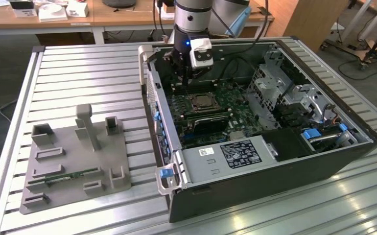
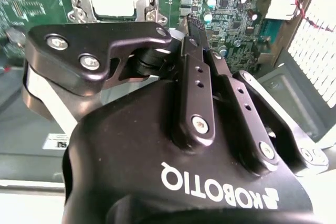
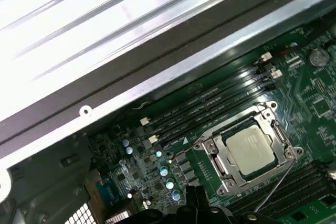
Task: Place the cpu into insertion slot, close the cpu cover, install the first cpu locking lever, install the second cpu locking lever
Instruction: 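Install the first cpu locking lever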
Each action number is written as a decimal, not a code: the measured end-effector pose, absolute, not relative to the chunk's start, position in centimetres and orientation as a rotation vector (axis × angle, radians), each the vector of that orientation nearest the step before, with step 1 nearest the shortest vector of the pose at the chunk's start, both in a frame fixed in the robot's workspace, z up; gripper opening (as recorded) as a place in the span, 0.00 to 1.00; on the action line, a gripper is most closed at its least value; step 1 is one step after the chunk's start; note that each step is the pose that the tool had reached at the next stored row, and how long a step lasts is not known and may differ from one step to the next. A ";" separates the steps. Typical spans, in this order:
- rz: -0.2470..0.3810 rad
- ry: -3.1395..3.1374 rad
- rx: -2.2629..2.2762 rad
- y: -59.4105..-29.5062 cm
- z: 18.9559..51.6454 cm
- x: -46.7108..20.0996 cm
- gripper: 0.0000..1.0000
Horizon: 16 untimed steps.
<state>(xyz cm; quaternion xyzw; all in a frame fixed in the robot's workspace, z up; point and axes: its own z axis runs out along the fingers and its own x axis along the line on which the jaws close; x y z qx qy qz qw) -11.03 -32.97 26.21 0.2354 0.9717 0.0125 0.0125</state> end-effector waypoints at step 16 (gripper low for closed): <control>0.043 3.096 0.379 -33.0 26.2 -11.1 0.10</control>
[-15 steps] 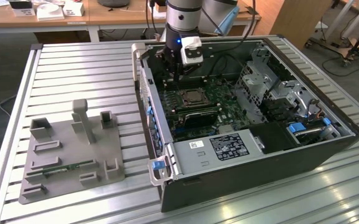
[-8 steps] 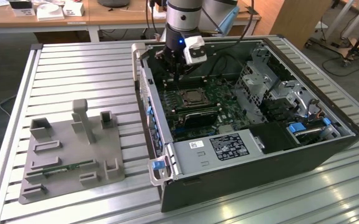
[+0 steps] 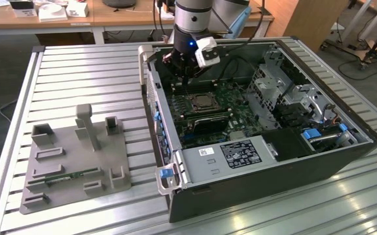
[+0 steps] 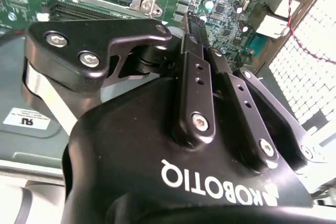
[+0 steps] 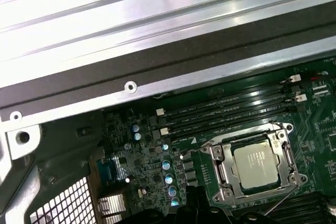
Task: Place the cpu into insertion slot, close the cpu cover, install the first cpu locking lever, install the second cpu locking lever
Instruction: 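Install the first cpu locking lever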
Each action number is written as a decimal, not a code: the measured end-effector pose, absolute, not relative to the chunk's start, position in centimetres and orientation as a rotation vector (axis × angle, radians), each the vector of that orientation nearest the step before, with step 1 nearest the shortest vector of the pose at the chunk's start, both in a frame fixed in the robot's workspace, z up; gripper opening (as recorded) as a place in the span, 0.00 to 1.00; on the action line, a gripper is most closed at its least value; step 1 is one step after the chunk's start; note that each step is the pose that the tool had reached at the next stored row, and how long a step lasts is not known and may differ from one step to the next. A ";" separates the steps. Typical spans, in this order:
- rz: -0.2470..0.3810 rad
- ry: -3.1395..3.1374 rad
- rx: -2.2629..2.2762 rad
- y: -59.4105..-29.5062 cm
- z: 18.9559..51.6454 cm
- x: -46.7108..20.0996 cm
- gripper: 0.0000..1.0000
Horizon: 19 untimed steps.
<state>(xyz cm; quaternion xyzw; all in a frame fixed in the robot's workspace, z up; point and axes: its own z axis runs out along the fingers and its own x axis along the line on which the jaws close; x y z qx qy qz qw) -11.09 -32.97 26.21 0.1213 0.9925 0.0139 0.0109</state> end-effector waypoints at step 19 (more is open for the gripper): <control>0.046 3.121 0.089 -32.9 26.2 -12.1 0.10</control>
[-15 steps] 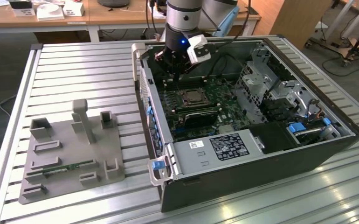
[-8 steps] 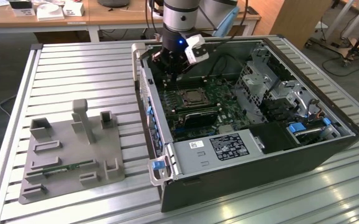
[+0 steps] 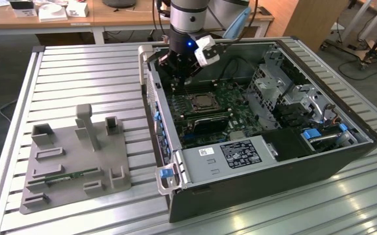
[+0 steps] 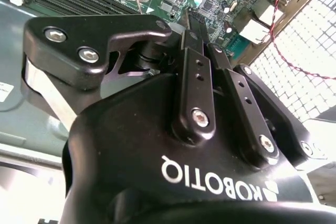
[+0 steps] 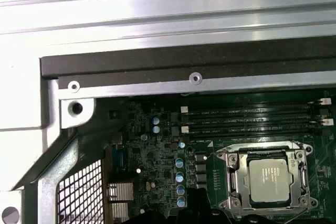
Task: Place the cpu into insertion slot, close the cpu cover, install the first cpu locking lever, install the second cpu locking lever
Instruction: 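Install the first cpu locking lever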
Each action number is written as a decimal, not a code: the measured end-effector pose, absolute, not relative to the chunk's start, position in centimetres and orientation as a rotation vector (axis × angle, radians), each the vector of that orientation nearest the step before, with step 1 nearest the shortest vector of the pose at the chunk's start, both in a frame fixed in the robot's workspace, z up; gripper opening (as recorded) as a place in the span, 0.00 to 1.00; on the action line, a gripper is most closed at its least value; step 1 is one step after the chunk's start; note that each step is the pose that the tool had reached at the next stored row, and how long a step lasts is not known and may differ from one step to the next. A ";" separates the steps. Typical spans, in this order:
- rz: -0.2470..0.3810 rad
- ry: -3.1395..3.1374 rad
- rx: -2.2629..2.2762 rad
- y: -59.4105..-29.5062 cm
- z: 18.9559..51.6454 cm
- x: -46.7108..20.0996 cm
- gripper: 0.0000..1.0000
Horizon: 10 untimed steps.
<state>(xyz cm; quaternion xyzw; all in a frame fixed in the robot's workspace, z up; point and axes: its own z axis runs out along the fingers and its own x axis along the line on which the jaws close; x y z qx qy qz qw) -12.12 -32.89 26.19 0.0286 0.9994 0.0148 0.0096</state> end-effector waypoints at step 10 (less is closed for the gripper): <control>0.046 3.121 0.074 -32.5 26.2 -12.1 0.10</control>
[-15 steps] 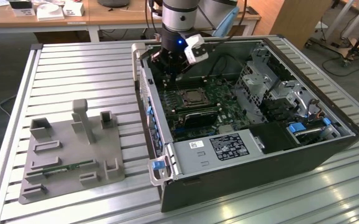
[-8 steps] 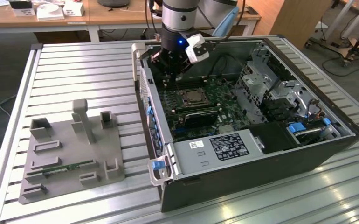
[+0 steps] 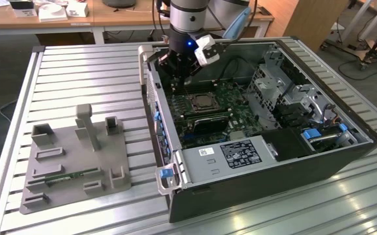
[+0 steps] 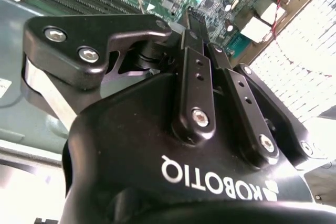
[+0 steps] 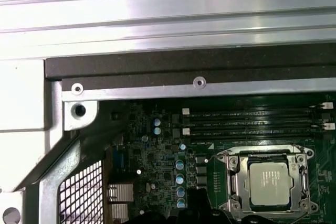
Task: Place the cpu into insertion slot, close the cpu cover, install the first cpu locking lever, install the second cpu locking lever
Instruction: 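Install the first cpu locking lever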
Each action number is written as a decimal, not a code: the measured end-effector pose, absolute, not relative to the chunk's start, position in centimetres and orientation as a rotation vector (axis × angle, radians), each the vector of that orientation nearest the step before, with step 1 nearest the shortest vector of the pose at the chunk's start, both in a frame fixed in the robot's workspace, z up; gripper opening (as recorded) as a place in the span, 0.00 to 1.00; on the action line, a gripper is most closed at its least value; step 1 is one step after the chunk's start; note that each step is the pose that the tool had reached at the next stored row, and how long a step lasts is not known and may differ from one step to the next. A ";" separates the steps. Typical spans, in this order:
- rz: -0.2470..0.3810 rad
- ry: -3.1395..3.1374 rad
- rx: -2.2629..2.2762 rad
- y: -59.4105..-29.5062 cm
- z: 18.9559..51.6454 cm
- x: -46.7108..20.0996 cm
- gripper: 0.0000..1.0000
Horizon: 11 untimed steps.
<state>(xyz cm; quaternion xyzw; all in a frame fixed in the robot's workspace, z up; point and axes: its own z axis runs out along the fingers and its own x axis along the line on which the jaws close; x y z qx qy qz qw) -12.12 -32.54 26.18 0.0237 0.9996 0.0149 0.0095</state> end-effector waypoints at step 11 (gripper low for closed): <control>0.048 3.123 -0.011 -31.5 26.2 -12.1 0.10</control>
